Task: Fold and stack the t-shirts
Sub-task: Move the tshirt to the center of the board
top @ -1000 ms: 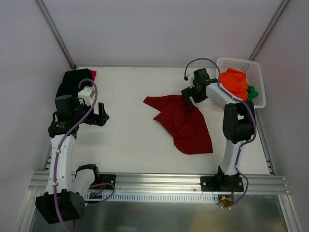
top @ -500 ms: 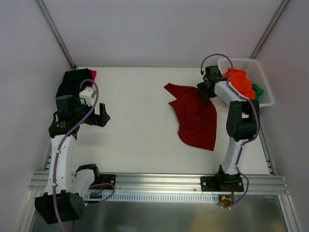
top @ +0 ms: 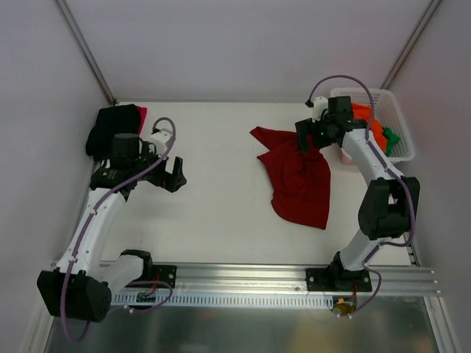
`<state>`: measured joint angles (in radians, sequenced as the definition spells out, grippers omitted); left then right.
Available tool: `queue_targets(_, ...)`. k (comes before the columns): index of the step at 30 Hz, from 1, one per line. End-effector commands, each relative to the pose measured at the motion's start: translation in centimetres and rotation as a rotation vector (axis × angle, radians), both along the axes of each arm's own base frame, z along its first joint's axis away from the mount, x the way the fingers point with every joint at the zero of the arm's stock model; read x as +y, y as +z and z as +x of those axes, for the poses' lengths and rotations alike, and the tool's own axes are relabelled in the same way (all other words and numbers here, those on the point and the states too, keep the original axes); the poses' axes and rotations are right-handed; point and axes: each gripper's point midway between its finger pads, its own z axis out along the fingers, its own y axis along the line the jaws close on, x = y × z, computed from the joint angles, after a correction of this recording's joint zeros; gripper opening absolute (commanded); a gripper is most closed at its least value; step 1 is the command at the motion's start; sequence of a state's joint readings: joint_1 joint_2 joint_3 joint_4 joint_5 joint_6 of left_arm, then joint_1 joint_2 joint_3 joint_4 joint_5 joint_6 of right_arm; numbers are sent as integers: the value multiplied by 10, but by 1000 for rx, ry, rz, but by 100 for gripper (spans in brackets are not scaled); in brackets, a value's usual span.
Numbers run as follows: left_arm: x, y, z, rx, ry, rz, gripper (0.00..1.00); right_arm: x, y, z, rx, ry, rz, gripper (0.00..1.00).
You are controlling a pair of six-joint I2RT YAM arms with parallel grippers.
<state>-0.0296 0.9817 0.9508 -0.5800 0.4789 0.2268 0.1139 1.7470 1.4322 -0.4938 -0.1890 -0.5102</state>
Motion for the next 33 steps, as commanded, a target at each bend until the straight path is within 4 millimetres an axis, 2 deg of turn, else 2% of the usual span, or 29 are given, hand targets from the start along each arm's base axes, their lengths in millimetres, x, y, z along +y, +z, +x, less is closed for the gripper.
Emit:
queue_targets(1, -26, -8, 11, 25, -101, 102, 99, 28, 66, -28, -63, 77, 119, 99)
queue_targets(2, -34, -10, 16, 14, -124, 129, 99, 25, 69, -31, -70, 68, 65, 99)
queue_targets(3, -50, -11, 16, -5, -176, 148, 99, 23, 78, -37, -90, 66, 40, 99)
queue_targets(5, -63, -13, 28, -46, -213, 175, 99, 20, 77, -54, -53, 69, -48, 99)
queue_targets(6, -79, -10, 35, -91, -248, 177, 99, 20, 76, -61, -30, 79, -80, 99)
queue_targets(8, -89, -25, 52, -104, -258, 258, 99, 10, 68, -77, 35, 64, -180, 99)
queue_targets(9, -98, -25, 65, -161, -260, 283, 99, 6, 63, -81, 43, 46, -234, 100)
queue_targets(10, -115, -46, 63, -168, -325, 342, 99, 0, 65, -78, 11, 12, -275, 96)
queue_targets(11, -123, -54, 65, -202, -342, 379, 99, -15, 59, -78, 0, -47, -361, 93)
queue_targets(13, -135, -68, 75, -331, -351, 471, 99, -20, 64, -69, -76, -96, -378, 93)
queue_targets(14, -152, -69, 68, -394, -392, 488, 99, -29, 67, -74, -107, -123, -402, 94)
queue_targets(15, -155, -69, 69, -440, -388, 510, 99, -30, 70, -74, -131, -114, -403, 95)
queue_targets(16, -160, -67, 71, -496, -404, 511, 99, -28, 75, -73, -164, -86, -398, 98)
queue_targets(17, -165, -64, 71, -524, -410, 495, 99, -17, 82, -77, -201, -37, -337, 99)
queue_targets(18, -168, -58, 73, -555, -407, 478, 99, -11, 68, -86, -186, 9, -312, 99)
queue_targets(21, -187, -53, 74, -601, -469, 446, 99, 8, 74, -94, -211, 79, -206, 99)
queue_targets(23, -199, -65, 70, -604, -544, 469, 99, 15, 72, -95, -209, 91, -171, 96)
queue_targets(24, -210, -63, 69, -653, -558, 481, 99, 16, 68, -95, -198, 96, -170, 95)
queue_targets(25, -211, -77, 71, -683, -593, 556, 99, 16, 64, -95, -188, 99, -173, 95)
queue_targets(27, -215, -76, 81, -772, -570, 620, 99, 13, 54, -93, -167, 102, -202, 93)
queue_targets(28, -219, -89, 79, -779, -605, 654, 99, 12, 51, -93, -159, 101, -210, 93)
queue_targets(33, -253, -111, 60, -796, -700, 585, 99, 11, 39, -92, -131, 107, -224, 93)
